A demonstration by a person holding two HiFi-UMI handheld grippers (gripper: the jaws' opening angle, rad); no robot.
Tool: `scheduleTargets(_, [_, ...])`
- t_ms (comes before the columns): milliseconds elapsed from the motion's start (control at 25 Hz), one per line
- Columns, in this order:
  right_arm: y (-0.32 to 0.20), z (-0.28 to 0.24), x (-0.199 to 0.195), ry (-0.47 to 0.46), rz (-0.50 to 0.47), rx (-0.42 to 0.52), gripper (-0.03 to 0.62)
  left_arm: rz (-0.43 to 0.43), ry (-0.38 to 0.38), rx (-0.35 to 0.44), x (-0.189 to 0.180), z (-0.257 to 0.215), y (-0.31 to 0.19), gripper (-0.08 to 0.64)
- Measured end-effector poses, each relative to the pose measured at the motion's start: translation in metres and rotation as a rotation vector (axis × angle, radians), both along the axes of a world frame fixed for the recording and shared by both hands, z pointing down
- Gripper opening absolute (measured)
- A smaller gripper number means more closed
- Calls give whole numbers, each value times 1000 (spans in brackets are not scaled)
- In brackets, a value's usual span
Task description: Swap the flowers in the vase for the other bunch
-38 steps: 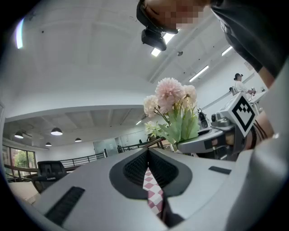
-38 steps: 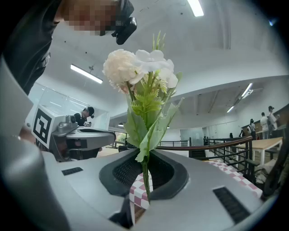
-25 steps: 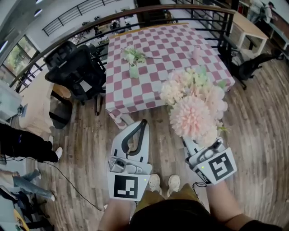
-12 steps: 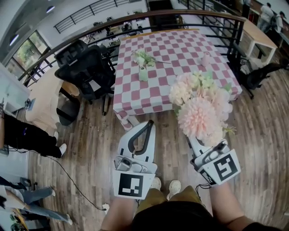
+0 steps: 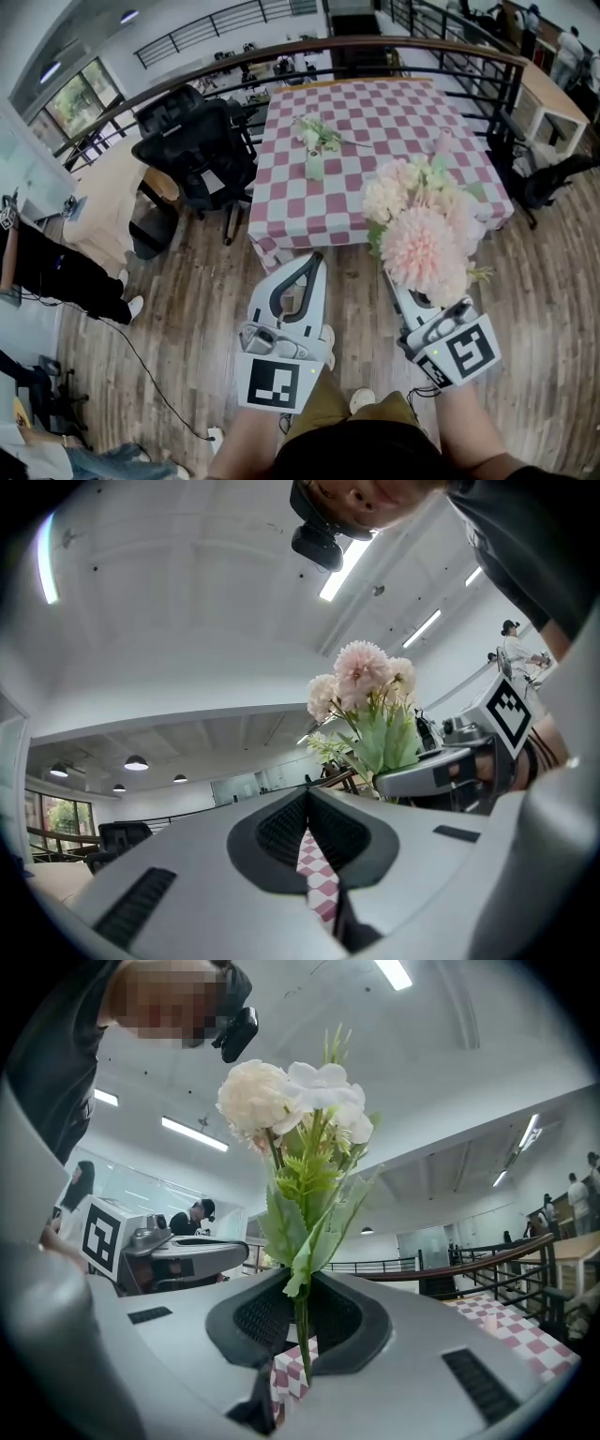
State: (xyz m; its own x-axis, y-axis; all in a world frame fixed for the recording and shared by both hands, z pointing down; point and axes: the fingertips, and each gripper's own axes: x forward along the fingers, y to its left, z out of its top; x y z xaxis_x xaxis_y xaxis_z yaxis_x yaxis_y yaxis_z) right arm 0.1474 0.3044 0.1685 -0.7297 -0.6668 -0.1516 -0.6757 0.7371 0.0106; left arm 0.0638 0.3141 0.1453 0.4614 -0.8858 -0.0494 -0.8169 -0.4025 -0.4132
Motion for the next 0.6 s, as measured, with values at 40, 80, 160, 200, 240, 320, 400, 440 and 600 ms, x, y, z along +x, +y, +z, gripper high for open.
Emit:
scheduleTargets(40, [-2, 0, -4, 0, -6, 6, 58, 1, -1, 3, -2, 0, -3, 9])
scheduleTargets(80, [-5, 0, -7, -1, -10, 13, 58, 5, -7, 7, -4, 1, -7, 9])
scheduleTargets(160, [-12, 1, -12, -3, -13, 21, 58, 13, -20, 14, -7, 2, -16, 9])
scheduleTargets(200, [-17, 2, -14, -4, -12, 21, 58, 17, -18, 17, -8, 2, -22, 9])
scheduleTargets(240, [-23, 2, -17, -6, -11, 19, 58, 19, -15, 20, -10, 2, -29, 8])
scheduleTargets(320, [-37, 1, -23, -9, -10, 18, 58, 28, -12, 21, -14, 2, -42, 9])
scheduleTargets(400, [-50, 0, -30, -8, -7, 22, 58, 44, -16, 18, -18, 3, -57, 9])
scheduleTargets(440, [-57, -1, -34, -6, -5, 24, 58, 53, -17, 18, -20, 4, -65, 9])
scheduleTargets(600, [-93, -1, -50, 7, 6, 28, 58, 75, 17, 11, -32, 7, -104, 8])
